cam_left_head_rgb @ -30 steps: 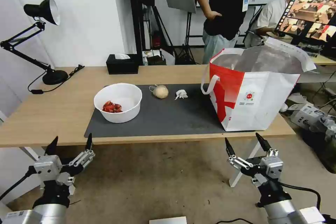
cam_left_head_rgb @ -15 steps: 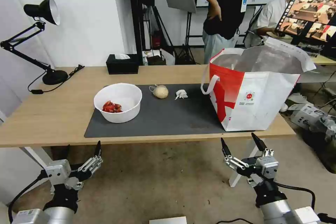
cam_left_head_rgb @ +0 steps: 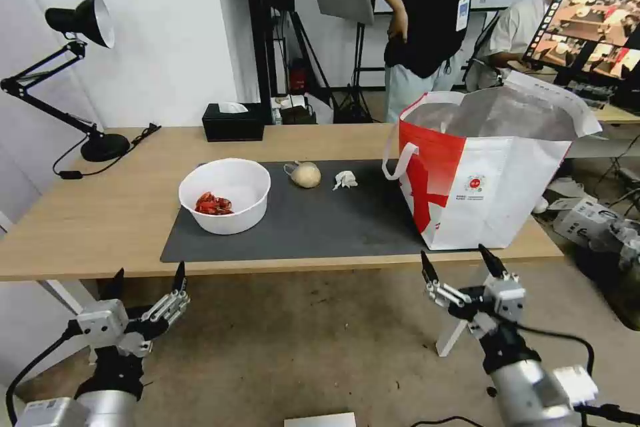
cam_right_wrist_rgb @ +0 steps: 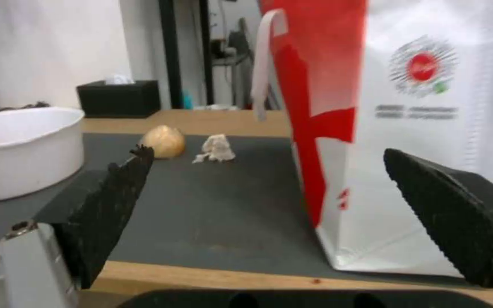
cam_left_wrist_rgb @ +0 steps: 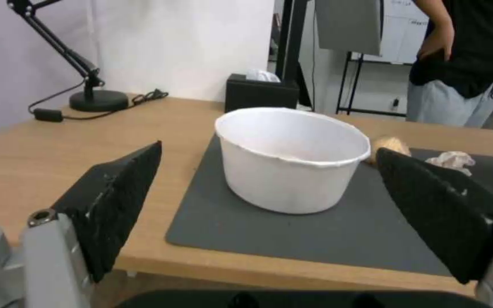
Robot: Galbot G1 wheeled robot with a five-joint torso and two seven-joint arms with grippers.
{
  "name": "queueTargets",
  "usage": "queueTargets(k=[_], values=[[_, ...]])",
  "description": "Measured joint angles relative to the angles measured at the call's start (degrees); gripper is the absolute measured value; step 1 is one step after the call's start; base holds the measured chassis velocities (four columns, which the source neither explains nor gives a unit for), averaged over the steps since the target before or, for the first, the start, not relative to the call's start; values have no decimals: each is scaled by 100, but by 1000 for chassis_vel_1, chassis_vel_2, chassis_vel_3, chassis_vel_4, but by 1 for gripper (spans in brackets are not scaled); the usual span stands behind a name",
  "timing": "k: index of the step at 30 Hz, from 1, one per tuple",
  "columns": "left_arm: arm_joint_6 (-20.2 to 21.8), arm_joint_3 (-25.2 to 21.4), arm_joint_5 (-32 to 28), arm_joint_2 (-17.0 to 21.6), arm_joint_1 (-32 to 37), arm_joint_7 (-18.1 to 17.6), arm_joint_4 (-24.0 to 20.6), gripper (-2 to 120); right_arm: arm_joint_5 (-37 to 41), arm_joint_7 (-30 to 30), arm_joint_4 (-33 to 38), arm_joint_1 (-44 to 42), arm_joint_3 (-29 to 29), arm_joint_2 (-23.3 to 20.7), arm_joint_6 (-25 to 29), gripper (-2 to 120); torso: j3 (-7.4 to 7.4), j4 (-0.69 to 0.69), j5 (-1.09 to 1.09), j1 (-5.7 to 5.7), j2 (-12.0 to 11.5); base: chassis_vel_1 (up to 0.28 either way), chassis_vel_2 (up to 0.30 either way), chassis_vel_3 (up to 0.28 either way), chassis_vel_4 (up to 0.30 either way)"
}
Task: Pick up the trash from the table and place it into the takeout bag.
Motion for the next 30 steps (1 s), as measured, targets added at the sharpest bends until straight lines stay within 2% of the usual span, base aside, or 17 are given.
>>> queueTargets(k=[5, 8, 9, 12, 13, 19, 21, 23, 24, 27, 29, 30], values=[[116, 39, 0, 78, -154, -89, 1, 100, 429, 34, -336, 474, -237, -398, -130, 100, 0, -1, 0, 0, 0, 0, 0, 0, 0], [218, 85, -3, 158, -269, -179, 4, 100, 803, 94, -771, 1191, -774, -804, -137, 100, 0, 0, 0, 0, 0, 0, 0, 0, 0], [218, 85, -3, 158, -269, -179, 4, 100, 803, 94, -771, 1191, -774, -804, -137, 100, 0, 0, 0, 0, 0, 0, 0, 0, 0], [241, 78, -5, 208, -303, -219, 6, 100, 1019, 125, -1259, 2053, -1243, -1029, -247, 100, 0, -1, -1, 0, 0, 0, 0, 0, 0], [241, 78, -5, 208, -303, -219, 6, 100, 1019, 125, -1259, 2053, -1243, -1029, -247, 100, 0, -1, -1, 0, 0, 0, 0, 0, 0], [288, 77, -7, 226, -324, -236, 8, 100, 1685, 392, -1977, 3443, -1950, -1324, -535, 100, 1, 0, -1, 0, -1, 0, 0, 0, 0], [299, 83, -7, 231, -338, -237, 8, 100, 1841, 473, -2138, 3757, -2143, -1345, -589, 100, 1, 0, -1, 0, 0, 0, 0, 0, 0], [313, 87, -6, 233, -370, -248, 9, 100, 2013, 651, -2559, 4449, -2659, -1286, -630, 100, 1, -1, -2, 0, -1, 0, 0, 0, 0], [313, 87, -6, 233, -370, -248, 9, 100, 2013, 651, -2559, 4449, -2659, -1286, -630, 100, 1, -1, -2, 0, -1, 0, 0, 0, 0], [312, 78, 5, 205, -374, -249, 8, 100, 2053, 948, -3082, 5148, -3301, -1059, -711, 100, 0, -1, -2, 0, -1, 0, 0, 0, 0], [313, 76, 8, 197, -374, -249, 9, 100, 2063, 991, -3153, 5237, -3387, -1019, -730, 100, 0, 0, -1, 0, -1, 0, 0, 0, 0], [310, 75, 10, 183, -376, -250, 9, 100, 2097, 1139, -3409, 5542, -3654, -889, -782, 100, 0, 0, -1, 0, -1, 0, 0, 0, 0]])
